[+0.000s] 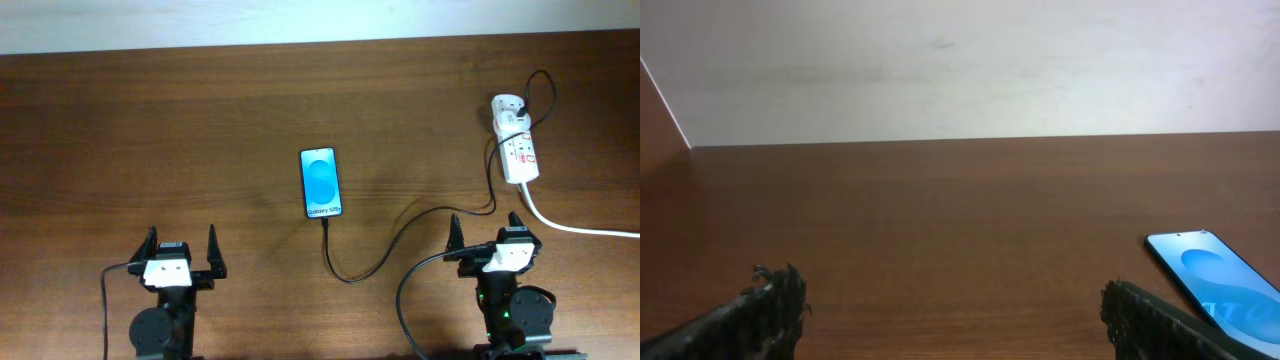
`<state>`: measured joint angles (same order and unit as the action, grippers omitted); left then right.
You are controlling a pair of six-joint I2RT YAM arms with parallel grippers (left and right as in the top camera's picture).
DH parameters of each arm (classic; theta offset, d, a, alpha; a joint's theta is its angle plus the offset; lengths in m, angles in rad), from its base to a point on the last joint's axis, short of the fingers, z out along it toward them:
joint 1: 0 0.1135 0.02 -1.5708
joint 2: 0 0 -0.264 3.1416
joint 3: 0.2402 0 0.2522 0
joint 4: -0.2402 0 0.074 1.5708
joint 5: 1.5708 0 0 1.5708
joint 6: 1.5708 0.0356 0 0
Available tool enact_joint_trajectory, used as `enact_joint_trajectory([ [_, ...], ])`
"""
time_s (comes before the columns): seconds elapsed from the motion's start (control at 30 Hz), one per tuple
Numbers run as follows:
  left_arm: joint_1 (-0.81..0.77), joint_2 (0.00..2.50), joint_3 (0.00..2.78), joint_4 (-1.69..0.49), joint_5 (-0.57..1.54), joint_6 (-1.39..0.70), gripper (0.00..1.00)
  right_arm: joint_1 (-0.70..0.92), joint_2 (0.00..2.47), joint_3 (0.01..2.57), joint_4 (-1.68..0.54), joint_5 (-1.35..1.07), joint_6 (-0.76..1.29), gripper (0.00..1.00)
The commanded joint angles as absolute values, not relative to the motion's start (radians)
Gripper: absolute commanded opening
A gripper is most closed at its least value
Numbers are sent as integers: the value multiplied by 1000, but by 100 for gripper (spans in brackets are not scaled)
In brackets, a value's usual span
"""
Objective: Plug charger to phone and switch on socket
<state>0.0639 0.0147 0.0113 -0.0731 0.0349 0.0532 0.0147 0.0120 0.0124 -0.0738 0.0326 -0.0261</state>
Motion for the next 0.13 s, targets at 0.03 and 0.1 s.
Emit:
enact_joint_trajectory([
  [0.03, 68, 6, 9, -78, 57, 69, 99, 20, 5, 6, -79, 37, -19, 98],
  [0.1, 68, 6, 9, -78, 57, 69, 99, 20, 5, 6, -79, 37, -19, 98],
])
